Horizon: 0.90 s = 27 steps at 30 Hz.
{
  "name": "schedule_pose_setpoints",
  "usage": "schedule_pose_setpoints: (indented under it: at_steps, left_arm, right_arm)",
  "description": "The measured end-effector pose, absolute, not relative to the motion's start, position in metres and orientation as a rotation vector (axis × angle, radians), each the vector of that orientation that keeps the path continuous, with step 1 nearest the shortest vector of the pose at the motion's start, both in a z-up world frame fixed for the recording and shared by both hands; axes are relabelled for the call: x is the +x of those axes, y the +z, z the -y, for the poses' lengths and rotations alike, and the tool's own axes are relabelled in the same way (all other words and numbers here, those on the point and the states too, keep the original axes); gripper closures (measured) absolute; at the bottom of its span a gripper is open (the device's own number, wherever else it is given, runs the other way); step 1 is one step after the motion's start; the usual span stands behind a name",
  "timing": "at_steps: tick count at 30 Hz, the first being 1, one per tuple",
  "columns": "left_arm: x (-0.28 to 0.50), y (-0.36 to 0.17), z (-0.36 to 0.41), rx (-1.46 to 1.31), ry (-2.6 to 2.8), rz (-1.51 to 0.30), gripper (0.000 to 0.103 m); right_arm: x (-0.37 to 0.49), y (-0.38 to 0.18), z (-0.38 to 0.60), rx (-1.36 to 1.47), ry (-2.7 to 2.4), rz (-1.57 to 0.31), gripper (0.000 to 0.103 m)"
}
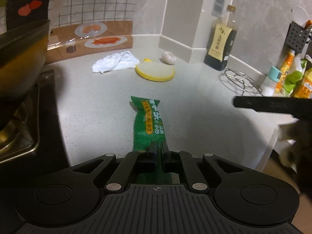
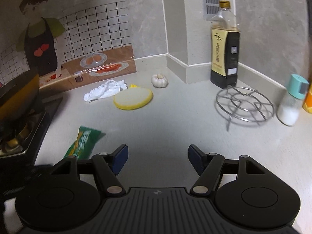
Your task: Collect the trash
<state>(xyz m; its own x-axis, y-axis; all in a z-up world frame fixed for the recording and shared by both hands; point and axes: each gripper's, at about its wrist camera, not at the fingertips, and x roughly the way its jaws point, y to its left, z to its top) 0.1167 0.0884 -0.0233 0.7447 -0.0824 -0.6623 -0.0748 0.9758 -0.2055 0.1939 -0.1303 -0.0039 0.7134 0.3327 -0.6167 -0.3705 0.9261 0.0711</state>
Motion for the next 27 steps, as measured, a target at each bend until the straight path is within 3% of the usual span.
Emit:
schedule_pose_setpoints:
  at_steps: [8,14,27]
  left_arm:
    - [0.133,-0.032,-0.097,-0.369,-0.007,-0.869,0.092]
    - [0.125,-0.032,-0.08,-0.226,0.028,-0.848,0.087]
    - [0.124,-0.029,-0.103,-0.261,0.073,-0.858,0.087]
  right_arm:
    - [0.195,-0.024,0.104,-0.062,0.433,-0.756,0.034]
    - [0.185,-0.027,0.085,-0.093,0.492,-0.778,0.034]
    - [0.202,-0.02,0.039,-0.067,0.603,-0.817,0.034]
